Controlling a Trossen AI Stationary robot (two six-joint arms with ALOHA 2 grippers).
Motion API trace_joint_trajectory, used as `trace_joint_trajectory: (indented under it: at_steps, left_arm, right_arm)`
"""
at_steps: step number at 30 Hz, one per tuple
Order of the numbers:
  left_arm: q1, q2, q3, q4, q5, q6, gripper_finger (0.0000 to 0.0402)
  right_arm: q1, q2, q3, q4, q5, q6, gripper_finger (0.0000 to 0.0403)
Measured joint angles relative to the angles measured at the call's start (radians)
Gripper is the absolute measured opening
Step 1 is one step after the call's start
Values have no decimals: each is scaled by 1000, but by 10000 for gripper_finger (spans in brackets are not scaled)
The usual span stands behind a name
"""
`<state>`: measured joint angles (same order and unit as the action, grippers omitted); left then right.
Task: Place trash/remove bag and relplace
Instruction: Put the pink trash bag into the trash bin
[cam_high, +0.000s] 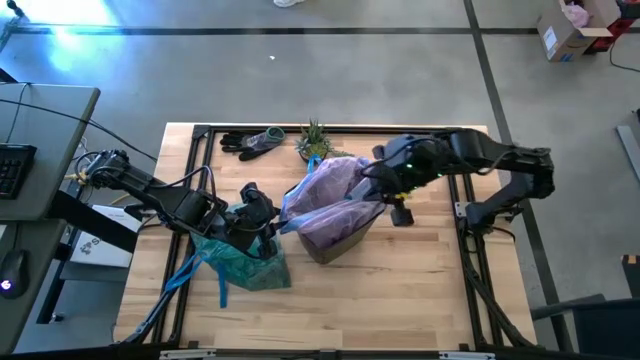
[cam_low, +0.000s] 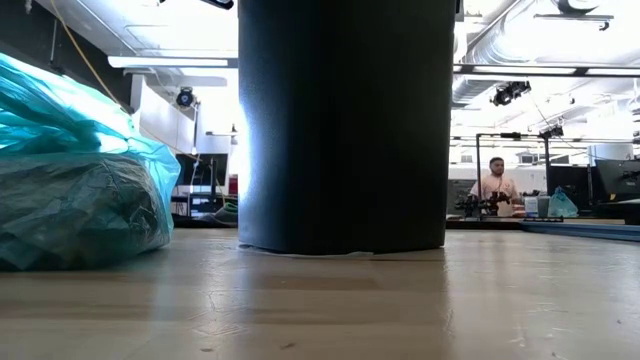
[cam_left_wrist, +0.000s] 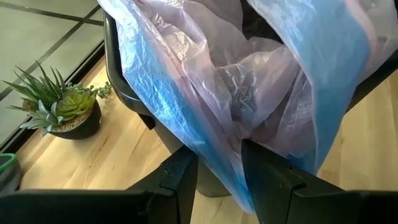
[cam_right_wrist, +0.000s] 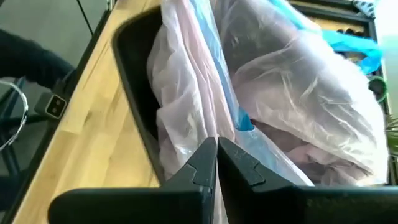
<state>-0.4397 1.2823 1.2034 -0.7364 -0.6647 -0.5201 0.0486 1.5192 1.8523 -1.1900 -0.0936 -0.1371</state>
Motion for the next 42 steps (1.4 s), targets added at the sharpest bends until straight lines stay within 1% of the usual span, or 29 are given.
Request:
trace_joint_trajectory:
  at_steps: [4,9,15,22,33,35,42]
  left_arm:
    - [-2,-6,0,23,-7,0,108]
    - [-21,-7,0,60,-19,10,115]
    - [-56,-14,0,37,-77,-4,147]
    - [-96,-53,0,0,-150,-38,185]
    - [-122,-92,0,-19,-264,-44,189]
    - [-108,-92,0,-18,-267,-26,189]
    - [-47,-92,0,10,-203,23,189]
  right_arm:
    - [21,-32,0,16,21,28,0]
    - [66,-37,0,51,68,32,0]
    - [102,-36,0,92,76,28,0]
    - [124,-32,0,172,76,21,0]
    - [130,-22,0,268,63,5,0]
    - [130,-13,0,287,60,5,0]
    - [134,39,0,294,57,16,0]
